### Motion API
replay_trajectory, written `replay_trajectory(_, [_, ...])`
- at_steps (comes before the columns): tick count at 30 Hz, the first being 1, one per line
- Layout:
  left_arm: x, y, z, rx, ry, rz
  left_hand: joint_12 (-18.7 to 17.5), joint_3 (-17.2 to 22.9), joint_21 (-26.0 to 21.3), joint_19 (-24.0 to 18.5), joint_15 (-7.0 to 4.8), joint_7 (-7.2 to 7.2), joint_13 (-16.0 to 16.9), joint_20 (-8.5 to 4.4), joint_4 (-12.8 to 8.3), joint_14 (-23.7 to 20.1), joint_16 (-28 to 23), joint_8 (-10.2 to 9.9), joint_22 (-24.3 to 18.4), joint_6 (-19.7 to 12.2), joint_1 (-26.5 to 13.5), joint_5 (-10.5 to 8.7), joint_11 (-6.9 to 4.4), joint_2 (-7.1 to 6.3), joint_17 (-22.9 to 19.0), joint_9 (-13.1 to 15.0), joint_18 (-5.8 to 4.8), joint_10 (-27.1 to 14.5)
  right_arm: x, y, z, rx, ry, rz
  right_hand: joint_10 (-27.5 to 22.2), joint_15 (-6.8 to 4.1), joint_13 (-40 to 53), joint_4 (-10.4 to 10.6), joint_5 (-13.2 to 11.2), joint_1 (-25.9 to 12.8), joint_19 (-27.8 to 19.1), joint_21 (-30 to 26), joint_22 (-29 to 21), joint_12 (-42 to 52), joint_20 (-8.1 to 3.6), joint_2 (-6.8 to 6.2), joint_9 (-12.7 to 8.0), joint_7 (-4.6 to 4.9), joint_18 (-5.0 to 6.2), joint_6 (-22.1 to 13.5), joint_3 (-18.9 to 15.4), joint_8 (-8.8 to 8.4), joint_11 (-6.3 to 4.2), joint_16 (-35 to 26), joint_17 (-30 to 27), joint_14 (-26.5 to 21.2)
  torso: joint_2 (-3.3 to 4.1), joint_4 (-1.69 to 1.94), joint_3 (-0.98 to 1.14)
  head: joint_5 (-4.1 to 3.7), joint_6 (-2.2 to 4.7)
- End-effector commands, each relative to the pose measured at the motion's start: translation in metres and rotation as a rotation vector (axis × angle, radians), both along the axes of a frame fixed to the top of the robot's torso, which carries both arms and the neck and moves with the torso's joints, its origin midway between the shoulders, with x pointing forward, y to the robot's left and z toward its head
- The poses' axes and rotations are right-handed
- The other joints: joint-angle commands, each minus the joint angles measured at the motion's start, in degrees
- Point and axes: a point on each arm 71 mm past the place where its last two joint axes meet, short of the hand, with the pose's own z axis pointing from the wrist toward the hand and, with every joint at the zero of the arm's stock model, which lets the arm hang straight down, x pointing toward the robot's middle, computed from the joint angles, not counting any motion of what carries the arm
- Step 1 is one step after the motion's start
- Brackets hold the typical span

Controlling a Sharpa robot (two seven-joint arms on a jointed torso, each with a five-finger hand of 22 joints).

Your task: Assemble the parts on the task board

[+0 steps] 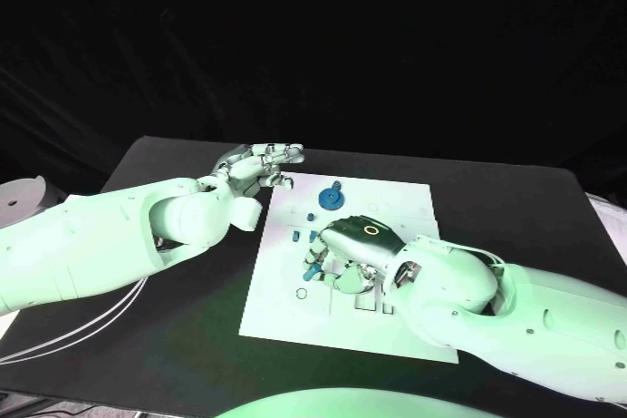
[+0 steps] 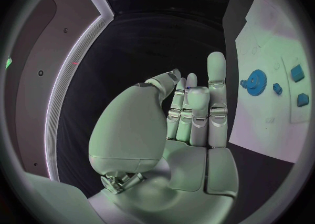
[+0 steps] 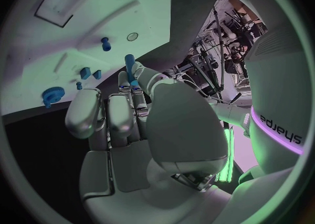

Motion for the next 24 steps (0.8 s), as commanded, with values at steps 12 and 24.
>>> replay_trajectory(12, [-0.001, -0.003, 0.001, -0.016, -0.004, -0.021, 0.4, -0.3, -0.2, -0.2, 0.03, 0.14, 0.0, 0.03, 0.0, -0.6, 0.0, 0.4, -0.1, -0.3, -0.3, -0.19, -0.02, 0.18, -0.1, 0.0, 0.98, -0.5, -0.002, 0.016, -0.032, -0.083, 0.048, 0.055, 1.8, -0.05, 0.1, -0.1, 0.3, 0.4, 0.0, 0.2, 0.0, -0.6, 0.05, 1.21, 0.6, 0.6, -1.17, 0.0, 0.6, -0.43, -1.22, 0.4, 0.1, 1.4, 0.04, -0.05, 0.1, 0.61, -0.43])
replay_trajectory(24, [-0.001, -0.003, 0.001, -0.015, -0.003, -0.021, 0.4, -0.3, -0.2, -0.2, 0.03, 0.14, 0.0, 0.03, 0.0, -0.6, 0.0, 0.4, -0.1, -0.3, -0.3, -0.19, -0.02, 0.18, -0.1, 0.0, 0.98, -0.5, 0.0, 0.017, -0.037, -0.147, 0.032, 0.035, 1.8, 0.01, 0.1, -0.1, 0.3, 0.2, 0.0, 0.2, -0.1, -0.7, 0.09, 1.19, 0.7, 0.64, -1.16, 0.0, 0.5, -0.48, -1.16, 0.4, 0.0, 1.4, 0.06, -0.19, 0.12, 0.6, -0.44])
